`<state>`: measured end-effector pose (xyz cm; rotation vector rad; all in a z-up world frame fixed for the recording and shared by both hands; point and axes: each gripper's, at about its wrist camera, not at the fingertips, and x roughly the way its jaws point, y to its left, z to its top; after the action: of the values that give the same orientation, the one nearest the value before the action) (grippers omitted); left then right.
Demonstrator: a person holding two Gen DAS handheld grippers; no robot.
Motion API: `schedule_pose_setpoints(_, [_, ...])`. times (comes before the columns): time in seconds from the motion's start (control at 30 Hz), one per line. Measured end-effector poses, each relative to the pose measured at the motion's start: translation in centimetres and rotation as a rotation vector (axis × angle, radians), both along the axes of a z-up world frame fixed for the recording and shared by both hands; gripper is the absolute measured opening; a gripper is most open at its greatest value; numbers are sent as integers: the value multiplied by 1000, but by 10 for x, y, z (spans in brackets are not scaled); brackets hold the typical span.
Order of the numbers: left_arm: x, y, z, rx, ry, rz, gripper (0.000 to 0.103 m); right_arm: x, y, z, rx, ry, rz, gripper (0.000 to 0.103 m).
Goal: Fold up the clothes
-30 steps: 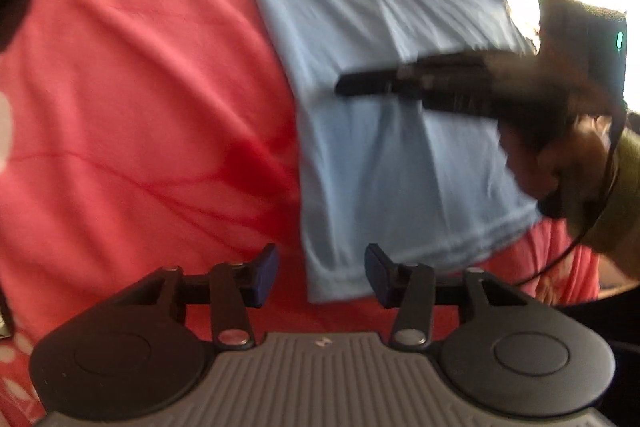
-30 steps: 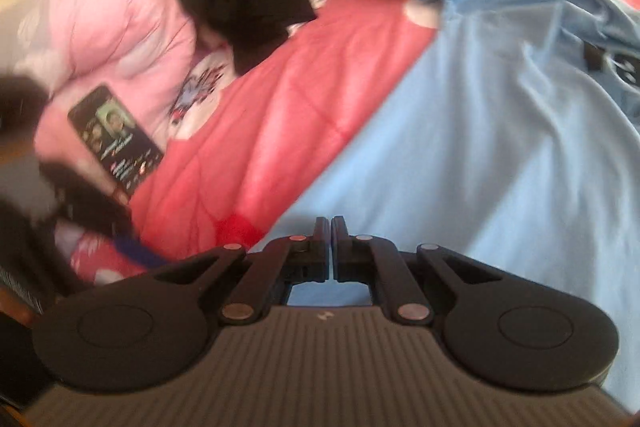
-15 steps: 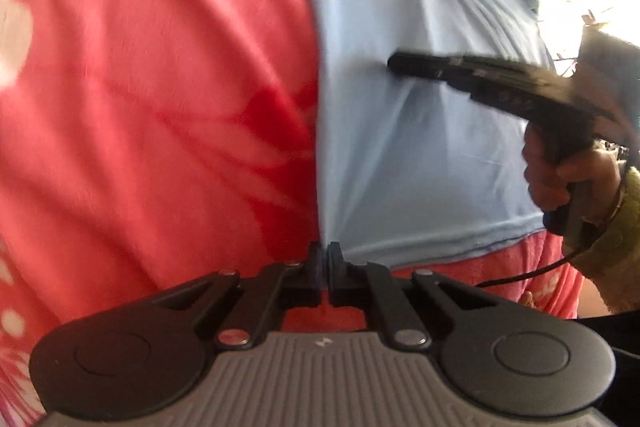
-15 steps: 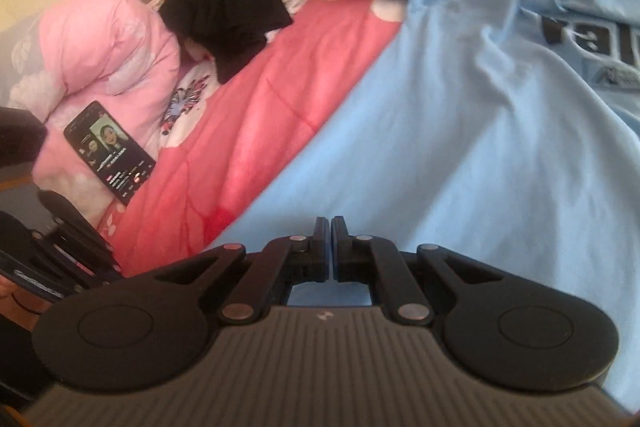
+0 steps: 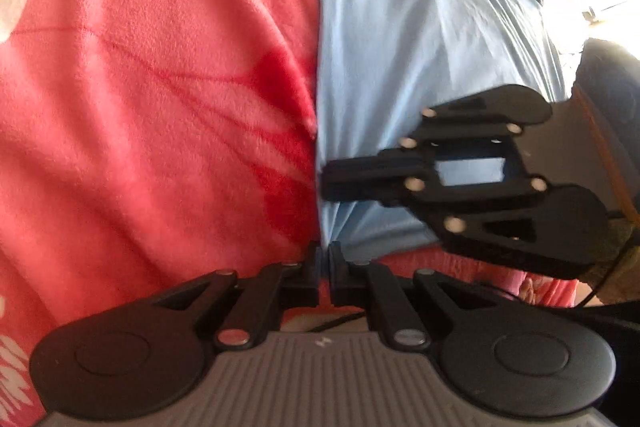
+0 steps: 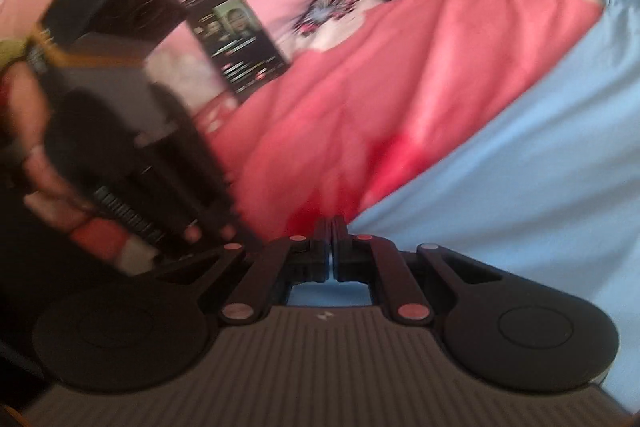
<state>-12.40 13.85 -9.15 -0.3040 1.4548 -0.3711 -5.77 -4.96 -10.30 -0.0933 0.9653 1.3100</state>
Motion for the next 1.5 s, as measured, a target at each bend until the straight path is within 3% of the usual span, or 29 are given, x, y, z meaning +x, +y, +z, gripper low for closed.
schedule_pose_setpoints(0.07, [-1, 4, 12, 26, -38, -27, 27, 4, -16, 9, 20, 16, -51, 2])
schedule_pose_setpoints(0.13, [0, 7, 30, 80, -108, -55, 28, 12, -37, 22, 54, 37, -125, 2])
schedule_pose_setpoints(0.23, [10, 13, 54, 106, -199, -45, 29, 33, -71, 38, 71, -5, -283, 2])
schedule_pose_setpoints(0.33, [28, 4, 63, 85, -267, -41, 29, 67, -80, 42, -23, -110, -430, 2])
schedule_pose_setpoints(0.4, [41, -12, 61, 75, -290, -57, 29, 79, -82, 37, -56, -138, -465, 2])
schedule_pose_setpoints(0.47, [51, -26, 56, 58, -282, -68, 29, 82, -82, 28, -99, -146, -470, 2])
schedule_pose_setpoints(0.7, [64, -52, 47, 57, -280, -157, 30, -23, -91, -7, -47, 102, -172, 2])
schedule_pose_setpoints(0.8, [76, -61, 45, 59, -299, -176, 30, -31, -101, 6, -56, 91, -126, 2])
schedule_pose_setpoints(0.93, [94, -84, 39, 36, -354, -196, 31, 24, -116, 29, -11, -27, -341, 2])
schedule_pose_setpoints(1.13, [100, -117, 14, 46, -361, -254, 35, 59, -168, 16, -120, -128, -701, 2])
schedule_pose_setpoints(1.23, [94, -115, 14, 48, -387, -276, 38, 13, -204, 2, -109, -63, -732, 2])
schedule_pose_setpoints(1.4, [100, -100, 13, -3, -347, -231, 39, -36, -236, 5, -141, 95, -732, 2])
schedule_pose_setpoints(1.5, [105, -100, 12, -33, -327, -209, 45, -24, -247, 29, -171, 7, -720, 2])
